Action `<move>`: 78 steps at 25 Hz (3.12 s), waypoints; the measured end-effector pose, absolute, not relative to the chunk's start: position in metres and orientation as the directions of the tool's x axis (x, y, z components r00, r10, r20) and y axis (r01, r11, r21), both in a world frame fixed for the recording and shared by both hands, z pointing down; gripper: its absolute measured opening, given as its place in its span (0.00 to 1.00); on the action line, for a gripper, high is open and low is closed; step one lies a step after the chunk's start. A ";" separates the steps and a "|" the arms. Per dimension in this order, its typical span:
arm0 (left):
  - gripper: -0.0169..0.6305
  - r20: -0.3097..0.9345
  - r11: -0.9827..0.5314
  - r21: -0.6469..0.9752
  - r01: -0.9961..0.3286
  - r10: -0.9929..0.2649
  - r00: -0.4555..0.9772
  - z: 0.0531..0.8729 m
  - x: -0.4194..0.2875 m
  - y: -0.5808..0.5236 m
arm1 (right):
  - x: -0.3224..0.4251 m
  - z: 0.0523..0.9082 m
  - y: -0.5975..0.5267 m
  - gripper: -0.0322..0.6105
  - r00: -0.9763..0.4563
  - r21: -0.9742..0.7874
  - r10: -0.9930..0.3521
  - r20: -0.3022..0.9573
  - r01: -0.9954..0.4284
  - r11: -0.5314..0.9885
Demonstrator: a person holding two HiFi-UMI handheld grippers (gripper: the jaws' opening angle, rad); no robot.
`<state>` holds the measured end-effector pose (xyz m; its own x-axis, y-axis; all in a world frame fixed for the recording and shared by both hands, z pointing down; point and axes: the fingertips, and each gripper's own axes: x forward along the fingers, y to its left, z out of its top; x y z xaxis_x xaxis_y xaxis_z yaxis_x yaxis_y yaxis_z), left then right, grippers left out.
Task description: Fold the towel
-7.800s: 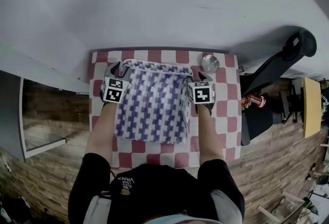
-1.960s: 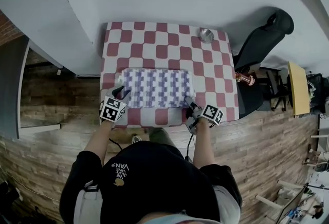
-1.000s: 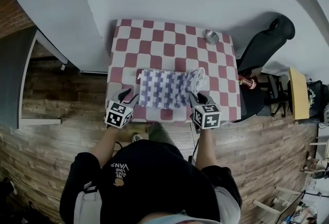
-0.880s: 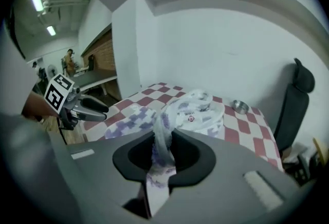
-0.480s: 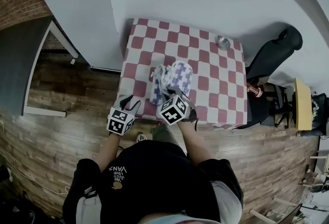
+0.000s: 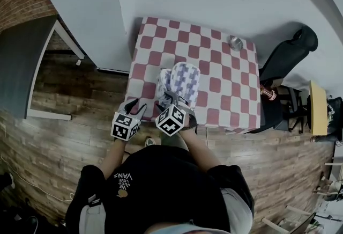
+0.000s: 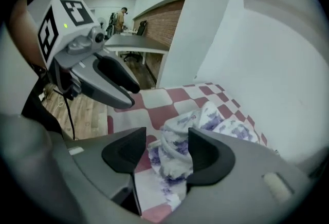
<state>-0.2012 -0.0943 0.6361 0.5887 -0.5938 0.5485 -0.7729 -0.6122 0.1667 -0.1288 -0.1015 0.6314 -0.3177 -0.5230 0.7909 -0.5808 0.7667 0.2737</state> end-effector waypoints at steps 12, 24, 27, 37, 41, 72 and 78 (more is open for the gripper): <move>0.26 0.537 -0.596 0.195 -0.779 -0.599 0.593 0.636 -0.192 -0.101 | -0.056 0.594 -0.163 0.37 -0.307 0.116 -0.628 0.715 -0.834 0.540; 0.26 0.553 -0.561 0.216 -0.799 -0.604 0.574 0.642 -0.197 -0.095 | -0.069 0.634 -0.146 0.26 -0.299 0.071 -0.508 0.808 -0.806 0.588; 0.26 0.553 -0.558 0.221 -0.800 -0.605 0.574 0.643 -0.198 -0.092 | -0.066 0.626 -0.146 0.09 -0.309 0.075 -0.557 0.771 -0.824 0.561; 0.26 0.544 -0.530 0.231 -0.816 -0.625 0.560 0.640 -0.207 -0.090 | -0.135 0.617 -0.128 0.08 -0.456 0.057 -0.515 0.726 -0.706 0.706; 0.26 0.551 -0.519 0.234 -0.822 -0.626 0.552 0.642 -0.214 -0.087 | -0.137 0.653 -0.134 0.09 -0.440 -0.006 -0.450 0.777 -0.721 0.693; 0.23 0.276 -0.659 0.120 -0.743 -0.696 0.662 0.525 -0.163 -0.076 | -0.015 0.497 -0.074 0.07 -0.429 -0.095 -0.844 0.322 -0.902 0.422; 0.05 0.241 -0.599 0.100 -0.795 -0.760 0.603 0.506 -0.140 -0.061 | 0.020 0.489 -0.058 0.06 -0.462 -0.116 -0.832 0.308 -0.886 0.449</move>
